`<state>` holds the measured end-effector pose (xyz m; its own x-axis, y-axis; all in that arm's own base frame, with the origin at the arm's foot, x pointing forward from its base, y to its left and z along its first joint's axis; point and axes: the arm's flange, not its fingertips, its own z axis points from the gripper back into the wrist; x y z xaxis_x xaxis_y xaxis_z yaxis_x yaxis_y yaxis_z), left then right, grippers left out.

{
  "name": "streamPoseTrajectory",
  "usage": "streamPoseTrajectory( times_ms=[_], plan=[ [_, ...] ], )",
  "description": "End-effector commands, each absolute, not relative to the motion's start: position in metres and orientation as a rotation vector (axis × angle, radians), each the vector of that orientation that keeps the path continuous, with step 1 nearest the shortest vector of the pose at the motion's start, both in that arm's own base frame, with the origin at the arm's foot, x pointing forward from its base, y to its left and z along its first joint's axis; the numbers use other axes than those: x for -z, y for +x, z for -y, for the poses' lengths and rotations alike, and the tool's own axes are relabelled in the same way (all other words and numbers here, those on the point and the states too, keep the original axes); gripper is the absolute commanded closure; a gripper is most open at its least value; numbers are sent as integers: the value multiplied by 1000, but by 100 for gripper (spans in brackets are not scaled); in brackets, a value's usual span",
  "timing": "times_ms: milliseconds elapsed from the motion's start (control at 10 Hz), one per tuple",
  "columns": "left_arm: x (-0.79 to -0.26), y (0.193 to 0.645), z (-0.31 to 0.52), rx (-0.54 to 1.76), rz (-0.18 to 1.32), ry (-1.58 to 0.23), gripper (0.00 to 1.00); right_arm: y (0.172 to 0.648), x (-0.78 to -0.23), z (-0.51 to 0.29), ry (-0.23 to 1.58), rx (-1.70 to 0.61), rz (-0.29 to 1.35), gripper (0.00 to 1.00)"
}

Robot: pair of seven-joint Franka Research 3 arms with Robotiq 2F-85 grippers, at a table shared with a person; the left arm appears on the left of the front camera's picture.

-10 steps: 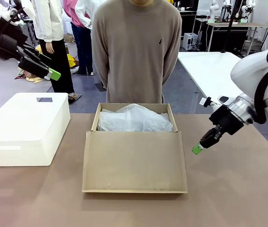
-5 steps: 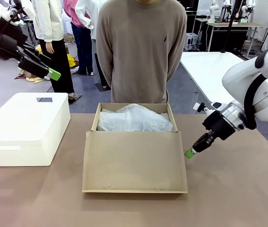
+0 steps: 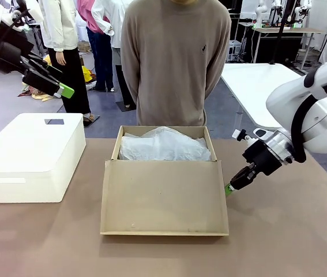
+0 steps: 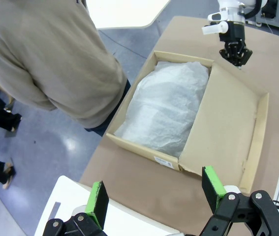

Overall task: Pack the shoes into the box.
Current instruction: Close the Shoes Box.

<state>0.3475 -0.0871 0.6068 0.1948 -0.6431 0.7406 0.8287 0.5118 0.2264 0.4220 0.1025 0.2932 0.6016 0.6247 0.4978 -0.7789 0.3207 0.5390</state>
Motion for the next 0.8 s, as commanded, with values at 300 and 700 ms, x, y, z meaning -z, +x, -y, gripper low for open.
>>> streamPoseTrajectory(
  times_ms=[300,700],
  plan=[
    [-606,349,86,1060,904,-259,0,411,-286,-114,904,-960,227,100],
    [-606,349,86,1060,904,-259,0,405,-288,-115,1016,-949,268,100]
  ],
)
